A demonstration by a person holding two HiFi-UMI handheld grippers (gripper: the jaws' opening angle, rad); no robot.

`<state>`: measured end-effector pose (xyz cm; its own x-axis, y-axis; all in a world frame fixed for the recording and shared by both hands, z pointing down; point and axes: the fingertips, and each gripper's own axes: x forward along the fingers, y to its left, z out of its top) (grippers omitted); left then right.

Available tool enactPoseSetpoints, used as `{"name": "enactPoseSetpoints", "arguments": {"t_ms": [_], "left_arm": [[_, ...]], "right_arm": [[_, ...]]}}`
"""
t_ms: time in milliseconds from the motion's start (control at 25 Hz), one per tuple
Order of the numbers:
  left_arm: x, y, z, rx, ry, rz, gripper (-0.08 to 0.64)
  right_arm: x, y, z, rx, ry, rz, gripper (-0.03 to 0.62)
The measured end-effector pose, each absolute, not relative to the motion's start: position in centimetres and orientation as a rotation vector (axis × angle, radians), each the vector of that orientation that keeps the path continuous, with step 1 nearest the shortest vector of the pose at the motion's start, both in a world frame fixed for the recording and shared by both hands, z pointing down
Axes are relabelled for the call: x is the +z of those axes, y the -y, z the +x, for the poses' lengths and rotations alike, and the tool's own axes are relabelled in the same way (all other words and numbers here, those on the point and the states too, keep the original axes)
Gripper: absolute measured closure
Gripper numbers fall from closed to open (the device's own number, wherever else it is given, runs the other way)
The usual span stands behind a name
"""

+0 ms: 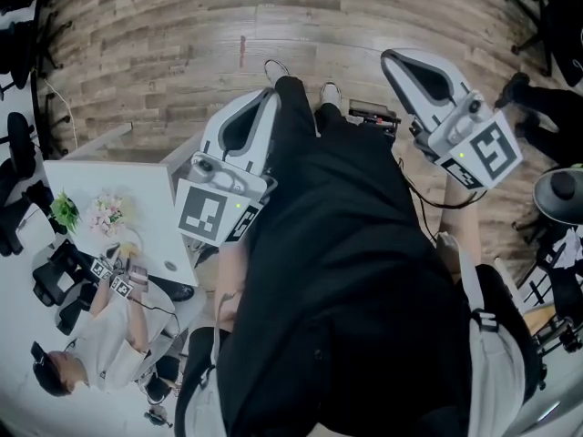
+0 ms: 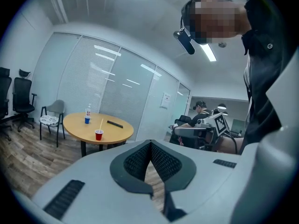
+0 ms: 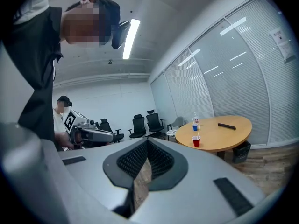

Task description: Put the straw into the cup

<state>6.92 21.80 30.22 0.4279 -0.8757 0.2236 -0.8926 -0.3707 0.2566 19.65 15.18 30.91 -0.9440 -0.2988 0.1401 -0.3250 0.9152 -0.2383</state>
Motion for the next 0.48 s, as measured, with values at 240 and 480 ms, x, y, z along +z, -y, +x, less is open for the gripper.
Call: {"name": "enactPoseSetpoints", "arguments": {"t_ms": [240, 480], "left_arm": [[30.3, -22.1, 8.1, 0.08, 1.485, 2.367, 0.549], [30.0, -22.4, 8.8, 0.079, 1.46, 2.384, 0.551]], "right_arm": [[30.6, -15.5, 20.9, 0.377, 2.985, 0.545, 0.574], [30.2, -15.7, 21.0, 0.36, 2.993, 0.553, 0.574]]}}
